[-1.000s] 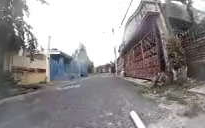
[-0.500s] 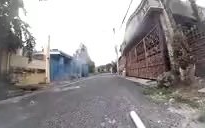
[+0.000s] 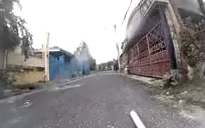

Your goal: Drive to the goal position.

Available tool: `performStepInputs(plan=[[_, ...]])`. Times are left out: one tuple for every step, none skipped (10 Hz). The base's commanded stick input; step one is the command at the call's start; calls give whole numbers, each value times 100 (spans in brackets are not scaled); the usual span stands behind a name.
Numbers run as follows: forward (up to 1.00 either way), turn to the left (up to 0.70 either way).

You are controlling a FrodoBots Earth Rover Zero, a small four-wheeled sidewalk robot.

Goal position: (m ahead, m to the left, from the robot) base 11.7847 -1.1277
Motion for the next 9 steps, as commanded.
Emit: performStepInputs(plan=[[50,0],[50,0],[50,0],[50,0],[50,0],[50,0],[50,-7],[50,-30],[50,-50]])
